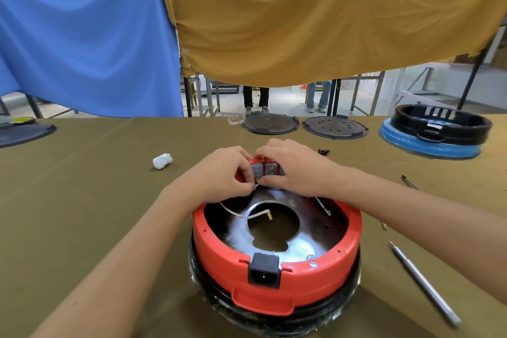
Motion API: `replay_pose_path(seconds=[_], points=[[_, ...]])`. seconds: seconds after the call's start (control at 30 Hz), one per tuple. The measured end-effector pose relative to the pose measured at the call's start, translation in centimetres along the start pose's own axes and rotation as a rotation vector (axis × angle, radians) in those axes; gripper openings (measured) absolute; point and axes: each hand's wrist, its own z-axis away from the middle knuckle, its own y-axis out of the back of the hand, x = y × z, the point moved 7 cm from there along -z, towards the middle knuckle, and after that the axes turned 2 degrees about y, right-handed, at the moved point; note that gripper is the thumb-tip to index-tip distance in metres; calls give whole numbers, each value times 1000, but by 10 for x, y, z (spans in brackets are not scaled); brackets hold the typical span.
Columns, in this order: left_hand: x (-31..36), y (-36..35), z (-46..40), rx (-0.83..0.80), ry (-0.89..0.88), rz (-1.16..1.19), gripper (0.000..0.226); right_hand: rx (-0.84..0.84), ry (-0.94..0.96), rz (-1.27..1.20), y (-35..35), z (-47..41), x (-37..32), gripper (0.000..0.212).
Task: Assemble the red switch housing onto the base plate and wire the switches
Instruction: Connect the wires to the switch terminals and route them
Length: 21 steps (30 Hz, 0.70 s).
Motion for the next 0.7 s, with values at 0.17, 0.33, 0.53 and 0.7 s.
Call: replay_pose_path(seconds=[0.17,0.33,0.53,0.7], points=[[-1,-1,0,-8,0,3,11,0,46,133,-2,-3,-6,40],[-1,0,0,5,-6,-15,13,-53,76,162,-3,-5,-7,39],[-2,0,0,8,7,9,12,-44,49,26,-1,-2,-1,48],[-4,-1,-1,6,9,4,12,-2,71,101,-5,-4,-3,42]])
